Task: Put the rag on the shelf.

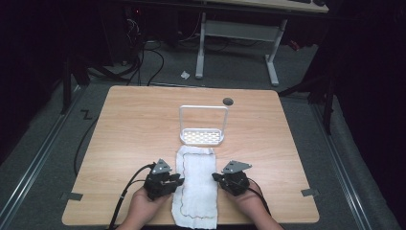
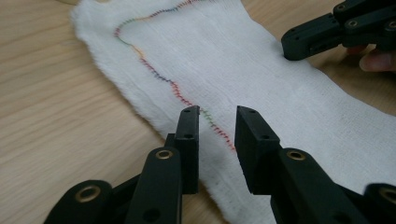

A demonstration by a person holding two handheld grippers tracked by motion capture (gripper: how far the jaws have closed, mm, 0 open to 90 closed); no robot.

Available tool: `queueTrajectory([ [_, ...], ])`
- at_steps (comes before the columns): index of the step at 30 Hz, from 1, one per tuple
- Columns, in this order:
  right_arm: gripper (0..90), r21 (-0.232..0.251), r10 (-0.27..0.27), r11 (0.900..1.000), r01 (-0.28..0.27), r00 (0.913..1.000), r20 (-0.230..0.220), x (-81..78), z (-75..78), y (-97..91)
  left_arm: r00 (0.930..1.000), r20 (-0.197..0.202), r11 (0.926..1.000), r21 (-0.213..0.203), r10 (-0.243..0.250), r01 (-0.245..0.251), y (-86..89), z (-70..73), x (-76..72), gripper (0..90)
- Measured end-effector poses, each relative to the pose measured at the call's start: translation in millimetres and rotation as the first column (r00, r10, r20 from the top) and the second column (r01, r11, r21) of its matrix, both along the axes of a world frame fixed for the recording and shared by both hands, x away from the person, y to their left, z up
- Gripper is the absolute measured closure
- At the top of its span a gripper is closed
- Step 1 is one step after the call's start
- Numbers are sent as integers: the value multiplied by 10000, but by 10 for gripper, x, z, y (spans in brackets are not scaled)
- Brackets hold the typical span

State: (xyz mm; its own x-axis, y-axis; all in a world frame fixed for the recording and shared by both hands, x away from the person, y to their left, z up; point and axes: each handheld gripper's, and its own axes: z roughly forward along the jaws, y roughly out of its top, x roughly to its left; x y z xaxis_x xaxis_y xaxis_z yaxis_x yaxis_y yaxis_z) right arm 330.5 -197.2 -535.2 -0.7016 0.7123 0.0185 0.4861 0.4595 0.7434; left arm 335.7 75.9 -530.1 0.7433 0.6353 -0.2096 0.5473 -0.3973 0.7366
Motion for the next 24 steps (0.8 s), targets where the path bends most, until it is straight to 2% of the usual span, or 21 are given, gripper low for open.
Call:
queueTrajectory([
  [1,900,128,-62,9999,62,10000,-23,-56,-9,-68,9998,106,9998,146,-139,137,-40,-23,-24,715],
  [3,900,238,-67,9997,68,10000,-32,-112,-17,-118,9995,14,9994,144,-310,310,-49,-20,-47,727],
  [5,900,262,-77,9996,78,9999,-66,-132,-17,-132,9990,-27,9989,96,-450,450,-54,-25,-74,730],
  [7,900,196,-44,9998,45,10000,-47,-235,-16,-163,9972,-19,9972,-39,-752,751,-51,-44,-165,731],
  [9,900,142,-13,9999,13,10000,-33,-304,-15,-175,9962,-91,9962,-88,-863,862,-48,-46,-194,732],
  [11,900,116,54,9999,-54,10000,0,-357,-16,-190,9921,-342,9925,-218,-1209,1202,-38,-47,-273,733],
  [14,900,58,143,9999,-143,9999,27,-413,-15,-201,9863,-471,9873,-238,-1580,1570,-31,-46,-341,733],
  [17,900,-17,254,9997,-254,9997,25,-416,-9,-196,9848,-413,9857,-154,-1685,1680,-28,-44,-361,733],
  [20,900,54,351,9994,-351,9994,-47,-401,-9,-210,9844,-553,9857,-300,-1672,1658,-18,-50,-338,737],
  [24,889,111,417,9991,-416,9991,-104,-397,-5,-214,9845,-510,9856,-301,-1678,1664,-18,-51,-337,738],
])
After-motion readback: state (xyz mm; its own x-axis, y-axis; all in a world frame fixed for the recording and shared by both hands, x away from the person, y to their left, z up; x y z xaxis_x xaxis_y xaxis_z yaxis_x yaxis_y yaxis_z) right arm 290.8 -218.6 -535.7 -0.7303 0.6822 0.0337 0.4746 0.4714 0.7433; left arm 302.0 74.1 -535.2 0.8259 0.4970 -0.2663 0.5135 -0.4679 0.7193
